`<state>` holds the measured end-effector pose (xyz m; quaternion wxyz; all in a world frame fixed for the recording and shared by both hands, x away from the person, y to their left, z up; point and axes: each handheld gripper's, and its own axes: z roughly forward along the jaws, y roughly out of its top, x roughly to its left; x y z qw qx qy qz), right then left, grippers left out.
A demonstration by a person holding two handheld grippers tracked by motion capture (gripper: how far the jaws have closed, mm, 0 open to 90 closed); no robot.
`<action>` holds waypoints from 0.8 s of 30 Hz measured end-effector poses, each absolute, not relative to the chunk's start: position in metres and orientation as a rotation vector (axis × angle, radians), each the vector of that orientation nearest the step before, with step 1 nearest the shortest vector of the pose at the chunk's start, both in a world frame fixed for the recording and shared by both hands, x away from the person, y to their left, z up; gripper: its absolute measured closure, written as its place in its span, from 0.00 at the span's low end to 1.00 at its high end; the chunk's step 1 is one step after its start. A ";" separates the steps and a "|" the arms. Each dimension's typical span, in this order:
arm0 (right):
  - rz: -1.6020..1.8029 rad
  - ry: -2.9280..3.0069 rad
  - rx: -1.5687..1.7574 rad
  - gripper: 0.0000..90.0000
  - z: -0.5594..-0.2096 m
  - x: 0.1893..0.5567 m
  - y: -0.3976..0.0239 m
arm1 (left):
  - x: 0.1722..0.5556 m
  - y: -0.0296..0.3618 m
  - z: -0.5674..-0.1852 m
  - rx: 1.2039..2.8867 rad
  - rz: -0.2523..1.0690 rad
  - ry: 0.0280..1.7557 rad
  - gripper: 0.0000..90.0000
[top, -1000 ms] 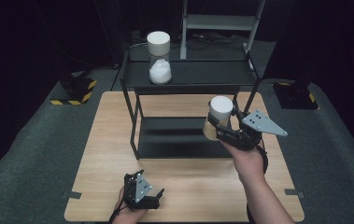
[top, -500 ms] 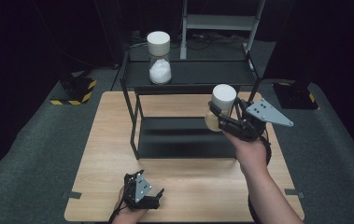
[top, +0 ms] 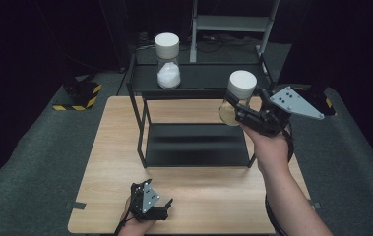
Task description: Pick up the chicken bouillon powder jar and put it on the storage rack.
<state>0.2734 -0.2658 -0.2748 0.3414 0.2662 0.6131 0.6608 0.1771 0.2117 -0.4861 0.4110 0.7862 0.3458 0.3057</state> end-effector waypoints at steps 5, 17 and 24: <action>1.714 1.571 0.686 0.38 -0.264 0.274 -0.262 | 0.177 0.212 -0.486 1.980 0.768 0.870 0.01; 1.700 1.547 0.699 0.38 -0.249 0.288 -0.253 | 0.177 0.213 -0.486 1.979 0.766 0.870 0.01; 1.686 1.546 0.722 0.38 -0.248 0.301 -0.245 | 0.178 0.214 -0.486 1.976 0.761 0.870 0.01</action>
